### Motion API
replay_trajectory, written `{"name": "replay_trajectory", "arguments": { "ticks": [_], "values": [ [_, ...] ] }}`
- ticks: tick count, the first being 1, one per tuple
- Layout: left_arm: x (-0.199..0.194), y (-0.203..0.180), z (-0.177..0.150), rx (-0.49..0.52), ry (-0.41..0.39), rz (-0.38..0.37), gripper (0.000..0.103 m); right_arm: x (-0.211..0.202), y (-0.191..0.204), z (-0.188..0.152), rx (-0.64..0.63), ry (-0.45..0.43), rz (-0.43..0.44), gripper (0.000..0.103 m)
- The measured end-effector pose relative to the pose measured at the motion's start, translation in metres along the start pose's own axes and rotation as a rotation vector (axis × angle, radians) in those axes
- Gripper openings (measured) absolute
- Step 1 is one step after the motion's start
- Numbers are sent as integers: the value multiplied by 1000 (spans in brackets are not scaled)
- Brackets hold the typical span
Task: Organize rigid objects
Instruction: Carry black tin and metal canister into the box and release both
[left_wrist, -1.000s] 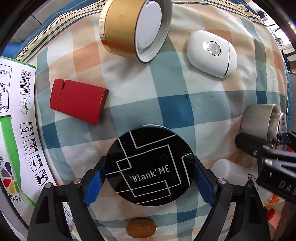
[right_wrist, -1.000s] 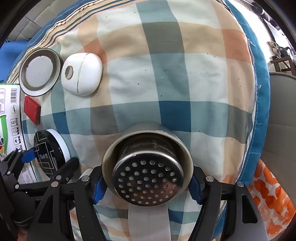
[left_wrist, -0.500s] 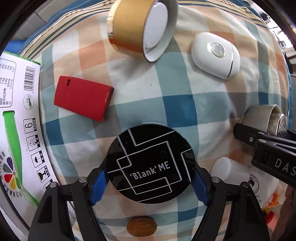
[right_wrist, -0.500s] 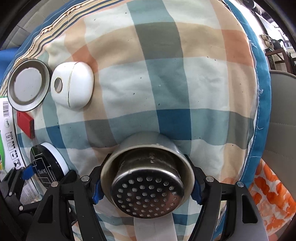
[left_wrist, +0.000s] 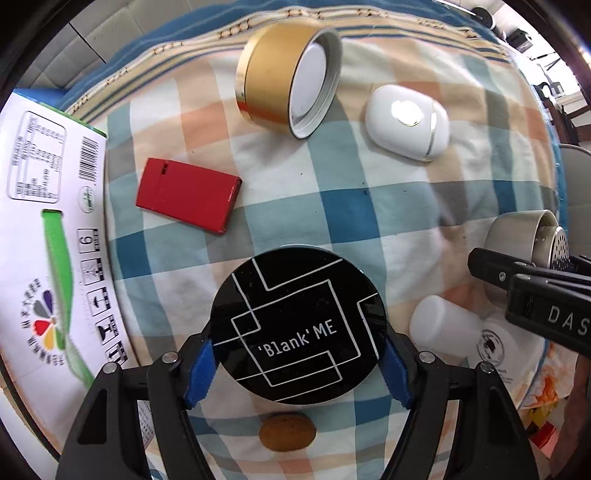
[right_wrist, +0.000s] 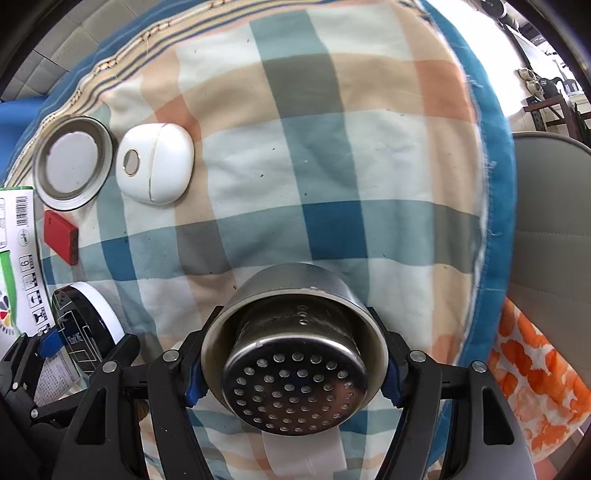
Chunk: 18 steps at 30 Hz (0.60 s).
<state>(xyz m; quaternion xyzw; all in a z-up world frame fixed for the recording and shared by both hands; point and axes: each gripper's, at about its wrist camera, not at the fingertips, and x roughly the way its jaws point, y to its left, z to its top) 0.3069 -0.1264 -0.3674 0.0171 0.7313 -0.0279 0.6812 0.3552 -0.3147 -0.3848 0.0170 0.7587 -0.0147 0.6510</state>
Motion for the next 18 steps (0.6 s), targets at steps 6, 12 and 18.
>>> {"name": "replay_trajectory", "arguments": {
  "ticks": [6,12,18],
  "values": [
    [-35,5,-7,-8,-62,-41,73,-39,1,-5,-3,-54,35,73],
    [-96,34,-20,-20,-166,-88,73,-89,29,-19,-51,-118,65,73],
    [-152,95,-28,-33,-243,-118,73,-134,87,-50,-111,-179,142,73]
  ]
}}
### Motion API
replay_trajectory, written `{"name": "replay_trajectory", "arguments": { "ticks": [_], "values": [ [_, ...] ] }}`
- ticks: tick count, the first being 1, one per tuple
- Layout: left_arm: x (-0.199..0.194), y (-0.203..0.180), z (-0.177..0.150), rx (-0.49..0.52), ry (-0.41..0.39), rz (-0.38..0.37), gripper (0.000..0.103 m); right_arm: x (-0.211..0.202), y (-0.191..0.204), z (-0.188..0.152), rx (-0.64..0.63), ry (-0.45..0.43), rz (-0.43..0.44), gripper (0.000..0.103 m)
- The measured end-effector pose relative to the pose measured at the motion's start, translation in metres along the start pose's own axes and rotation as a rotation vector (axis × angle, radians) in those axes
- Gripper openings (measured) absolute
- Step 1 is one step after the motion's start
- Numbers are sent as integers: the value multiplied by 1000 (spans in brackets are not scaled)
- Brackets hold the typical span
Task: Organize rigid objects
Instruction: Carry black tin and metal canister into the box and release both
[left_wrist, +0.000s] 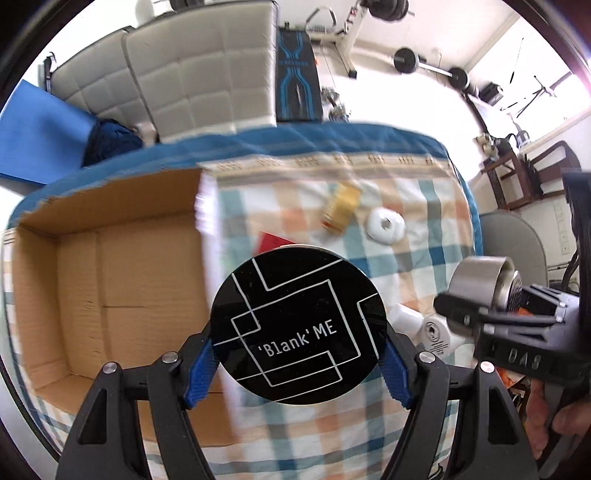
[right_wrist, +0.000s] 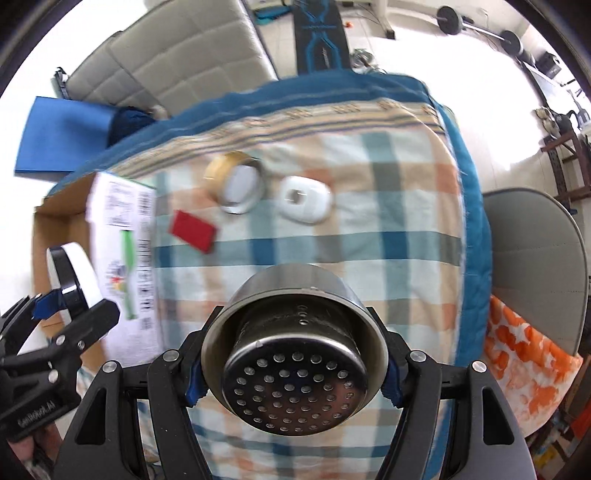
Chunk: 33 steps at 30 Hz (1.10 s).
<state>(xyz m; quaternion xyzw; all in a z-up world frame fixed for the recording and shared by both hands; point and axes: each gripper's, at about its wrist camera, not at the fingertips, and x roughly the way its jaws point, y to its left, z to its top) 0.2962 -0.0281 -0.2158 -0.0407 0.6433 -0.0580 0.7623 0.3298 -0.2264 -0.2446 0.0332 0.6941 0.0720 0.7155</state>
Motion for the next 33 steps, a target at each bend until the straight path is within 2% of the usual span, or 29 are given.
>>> {"name": "replay_trajectory", "arguments": {
  "ticks": [4,7,10,12,15,19,22,26,28,33],
  "values": [
    [-31,48,-2,4,-32,17,73,-17,61,-5,-28,-38,41,73],
    [-50,89,1,-6,-36,20,73,-13,114,-4,-40,-51,65,73],
    [-53,136,4,-40,-33,13,73,-6,165,4,-64,-50,71,73],
    [-44,162,9,-63,-5,0,73,7,199,9,-75,-45,74,73],
    [-23,208,15,-134,44,-64,73,31,238,19,-81,-31,70,73],
    [21,260,18,-240,125,-139,73,70,279,33,-89,19,55,73],
    [45,284,18,-282,154,-171,73,102,296,39,-112,41,40,73],
    [70,293,23,-297,186,-212,73,133,309,47,-117,62,8,73],
    [83,293,27,-300,205,-223,73,143,307,51,-113,64,22,73],
    [108,291,33,-294,238,-229,73,162,301,63,-56,47,-12,73]
  ]
}}
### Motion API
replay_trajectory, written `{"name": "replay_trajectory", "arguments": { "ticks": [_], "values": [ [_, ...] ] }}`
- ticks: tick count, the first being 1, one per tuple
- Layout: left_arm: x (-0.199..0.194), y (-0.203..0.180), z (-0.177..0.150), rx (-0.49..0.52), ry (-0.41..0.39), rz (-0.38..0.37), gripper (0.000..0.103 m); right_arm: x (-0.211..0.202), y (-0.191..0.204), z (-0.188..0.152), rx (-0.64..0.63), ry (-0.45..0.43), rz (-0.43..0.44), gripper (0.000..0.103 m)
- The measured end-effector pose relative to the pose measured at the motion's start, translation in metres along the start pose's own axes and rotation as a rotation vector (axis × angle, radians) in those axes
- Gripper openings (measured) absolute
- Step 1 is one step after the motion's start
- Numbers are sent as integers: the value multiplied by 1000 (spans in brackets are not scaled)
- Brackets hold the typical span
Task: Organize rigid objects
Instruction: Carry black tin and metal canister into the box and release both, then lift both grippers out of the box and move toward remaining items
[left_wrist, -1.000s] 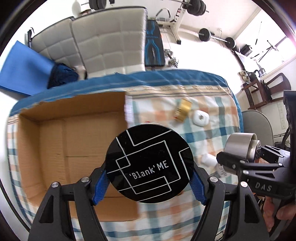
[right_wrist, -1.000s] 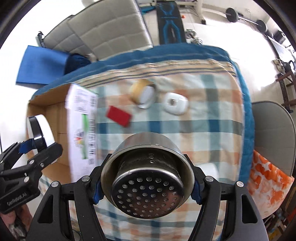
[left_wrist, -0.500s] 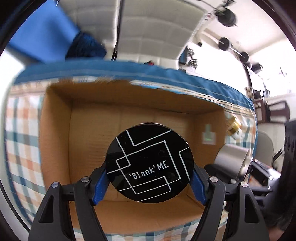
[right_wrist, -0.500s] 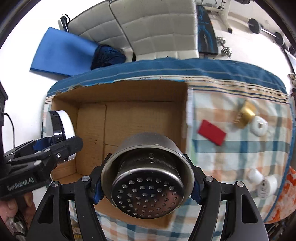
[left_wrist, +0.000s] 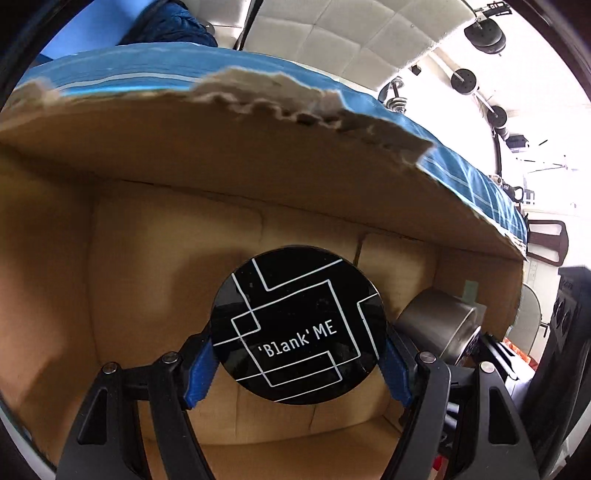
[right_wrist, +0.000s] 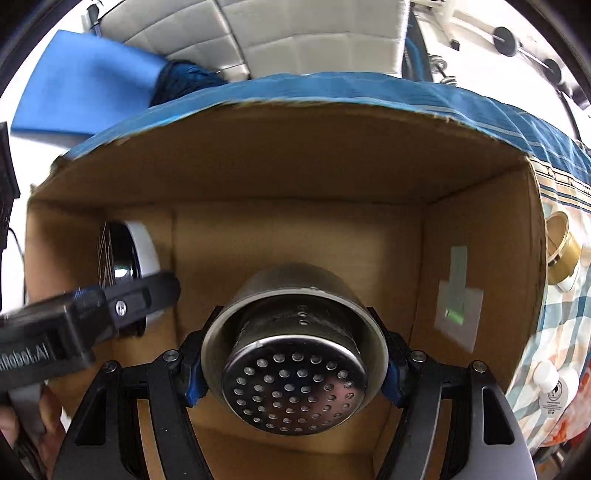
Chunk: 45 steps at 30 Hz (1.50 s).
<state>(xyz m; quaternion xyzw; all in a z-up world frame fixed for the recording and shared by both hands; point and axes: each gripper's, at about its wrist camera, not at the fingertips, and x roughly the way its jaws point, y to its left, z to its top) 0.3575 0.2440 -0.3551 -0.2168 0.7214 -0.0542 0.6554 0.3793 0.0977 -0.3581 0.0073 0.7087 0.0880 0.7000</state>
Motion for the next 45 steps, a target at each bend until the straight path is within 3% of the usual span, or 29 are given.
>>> {"name": "replay_trajectory", "arguments": {
  "ticks": [12,17,21,24,25,28,32,38,45],
  "values": [
    [5,7,6,-22,31,15,76,13,-13,11,40,9,21,75],
    [-9,8,1,-21,17,13,87,1,-15,9,41,3,37,84],
    [-24,9,-12,-10,-4,38,87,-12,-11,0,37,28,26,90],
    [-37,13,-26,7,-33,80,103,-22,-8,-13,36,40,32,99],
    [-42,14,-32,15,-51,101,103,-27,-8,-19,42,35,32,103],
    [-56,14,-50,43,-90,160,103,-45,-8,-37,45,8,23,103],
    [-81,7,-66,63,-163,175,103,-69,-11,-65,47,-22,16,103],
    [-124,-2,-120,102,-295,211,103,-96,-7,-104,35,-62,4,103],
    [-145,-16,-167,126,-350,243,103,-126,7,-142,5,-138,-10,103]
  ]
}}
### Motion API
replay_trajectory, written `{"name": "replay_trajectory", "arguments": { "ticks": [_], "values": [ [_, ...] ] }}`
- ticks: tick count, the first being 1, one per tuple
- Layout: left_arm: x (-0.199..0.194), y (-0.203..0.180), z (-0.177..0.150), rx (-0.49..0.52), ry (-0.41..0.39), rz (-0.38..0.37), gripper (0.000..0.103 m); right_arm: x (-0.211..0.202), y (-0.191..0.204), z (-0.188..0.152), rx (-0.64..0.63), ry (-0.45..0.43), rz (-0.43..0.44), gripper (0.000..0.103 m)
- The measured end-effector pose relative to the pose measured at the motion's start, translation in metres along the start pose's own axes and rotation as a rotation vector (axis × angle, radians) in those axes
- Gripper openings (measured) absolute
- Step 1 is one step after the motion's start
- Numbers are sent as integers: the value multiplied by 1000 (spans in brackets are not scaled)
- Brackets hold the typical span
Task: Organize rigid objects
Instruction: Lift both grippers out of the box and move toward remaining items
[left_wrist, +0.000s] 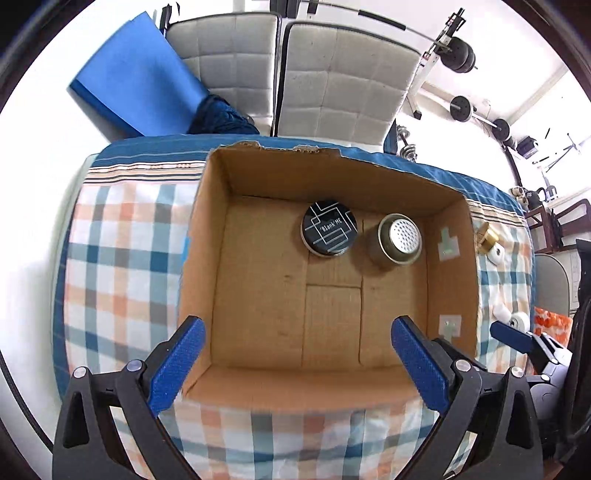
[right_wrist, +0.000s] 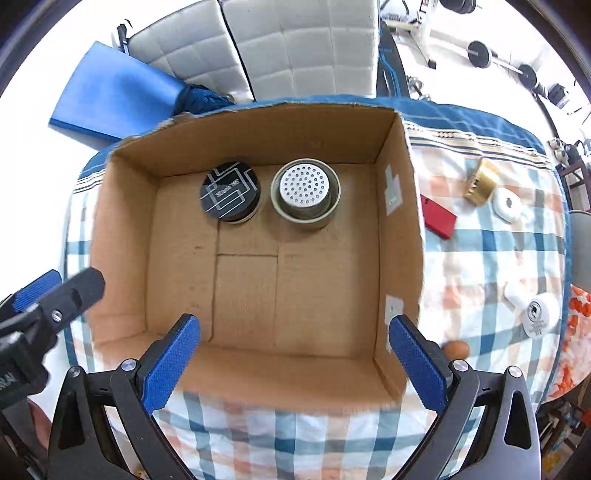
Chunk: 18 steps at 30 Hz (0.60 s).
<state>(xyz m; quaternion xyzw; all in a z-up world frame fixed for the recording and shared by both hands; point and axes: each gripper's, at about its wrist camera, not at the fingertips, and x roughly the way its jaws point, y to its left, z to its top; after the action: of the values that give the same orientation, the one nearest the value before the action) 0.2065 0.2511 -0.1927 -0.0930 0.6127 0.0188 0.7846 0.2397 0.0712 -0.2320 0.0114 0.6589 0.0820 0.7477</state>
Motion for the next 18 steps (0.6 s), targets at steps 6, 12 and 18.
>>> {"name": "replay_trajectory", "arguments": {
  "ticks": [6,12,18],
  "values": [
    [-37,-13,-29,28,-59,30,103,-38,2,-34,-44,-40,33,103],
    [-64,-31,-46,22,-89,32,103,-64,-6,-56,-71,-47,97,103],
    [-77,-81,-47,58,-111,7,103,-83,-53,-60,-28,-62,127,103]
  ]
}}
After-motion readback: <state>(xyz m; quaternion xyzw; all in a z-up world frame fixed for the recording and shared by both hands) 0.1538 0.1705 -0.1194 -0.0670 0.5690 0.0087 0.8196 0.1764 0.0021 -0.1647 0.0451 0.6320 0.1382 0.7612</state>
